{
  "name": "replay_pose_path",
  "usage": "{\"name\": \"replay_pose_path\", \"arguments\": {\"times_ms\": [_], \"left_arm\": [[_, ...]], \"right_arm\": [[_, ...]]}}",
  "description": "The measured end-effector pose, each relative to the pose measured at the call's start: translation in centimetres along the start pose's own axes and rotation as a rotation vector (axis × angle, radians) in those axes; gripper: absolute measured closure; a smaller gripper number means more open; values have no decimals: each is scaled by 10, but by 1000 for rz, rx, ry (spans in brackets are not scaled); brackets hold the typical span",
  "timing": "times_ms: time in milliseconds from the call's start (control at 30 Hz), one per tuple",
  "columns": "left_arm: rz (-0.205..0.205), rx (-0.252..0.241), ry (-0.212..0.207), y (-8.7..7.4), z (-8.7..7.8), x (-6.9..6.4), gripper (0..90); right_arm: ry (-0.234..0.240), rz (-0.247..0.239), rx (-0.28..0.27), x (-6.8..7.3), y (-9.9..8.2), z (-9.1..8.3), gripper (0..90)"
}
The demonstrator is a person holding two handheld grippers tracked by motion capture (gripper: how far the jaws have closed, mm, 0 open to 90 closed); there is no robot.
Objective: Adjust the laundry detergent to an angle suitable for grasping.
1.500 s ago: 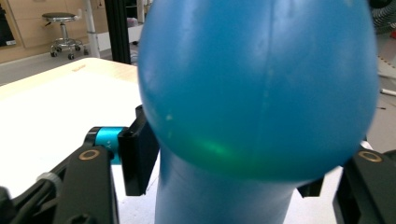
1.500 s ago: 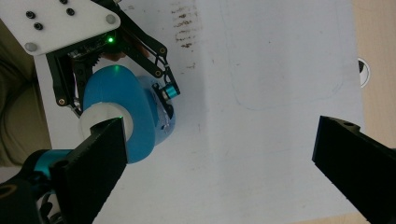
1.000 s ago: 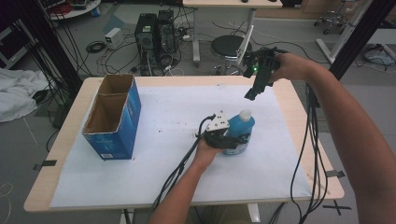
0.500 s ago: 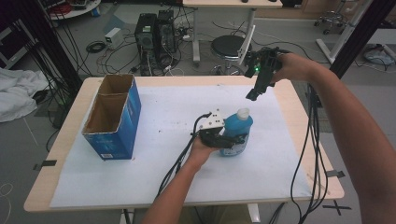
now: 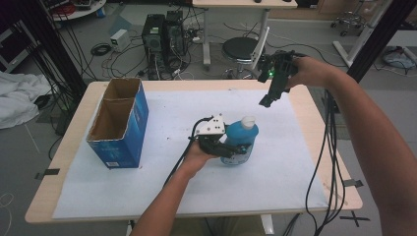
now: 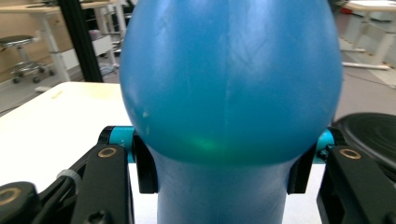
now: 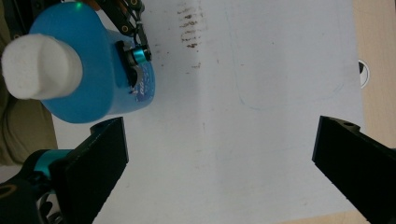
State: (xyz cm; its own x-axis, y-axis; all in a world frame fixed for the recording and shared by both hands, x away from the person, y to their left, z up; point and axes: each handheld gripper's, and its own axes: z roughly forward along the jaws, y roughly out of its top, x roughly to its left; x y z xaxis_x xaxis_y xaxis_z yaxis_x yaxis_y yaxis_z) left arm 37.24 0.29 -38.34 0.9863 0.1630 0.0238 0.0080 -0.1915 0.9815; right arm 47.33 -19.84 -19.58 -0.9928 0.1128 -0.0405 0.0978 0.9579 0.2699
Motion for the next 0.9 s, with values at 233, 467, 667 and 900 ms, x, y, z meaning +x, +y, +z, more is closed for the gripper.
{"name": "replay_pose_path", "arguments": {"times_ms": [233, 467, 667, 900], "left_arm": [[21, -8, -112, 4, -12, 3, 441], [31, -3, -186, 3, -21, 10, 442], [40, 28, -196, -3, -20, 14, 442], [36, 20, -191, -6, -16, 17, 442]], "right_arm": [[-3, 1, 2, 2, 0, -1, 25], [-1, -1, -1, 4, 1, -1, 25], [0, 4, 2, 4, 1, -1, 25], [1, 6, 5, 5, 1, -1, 25]]}}
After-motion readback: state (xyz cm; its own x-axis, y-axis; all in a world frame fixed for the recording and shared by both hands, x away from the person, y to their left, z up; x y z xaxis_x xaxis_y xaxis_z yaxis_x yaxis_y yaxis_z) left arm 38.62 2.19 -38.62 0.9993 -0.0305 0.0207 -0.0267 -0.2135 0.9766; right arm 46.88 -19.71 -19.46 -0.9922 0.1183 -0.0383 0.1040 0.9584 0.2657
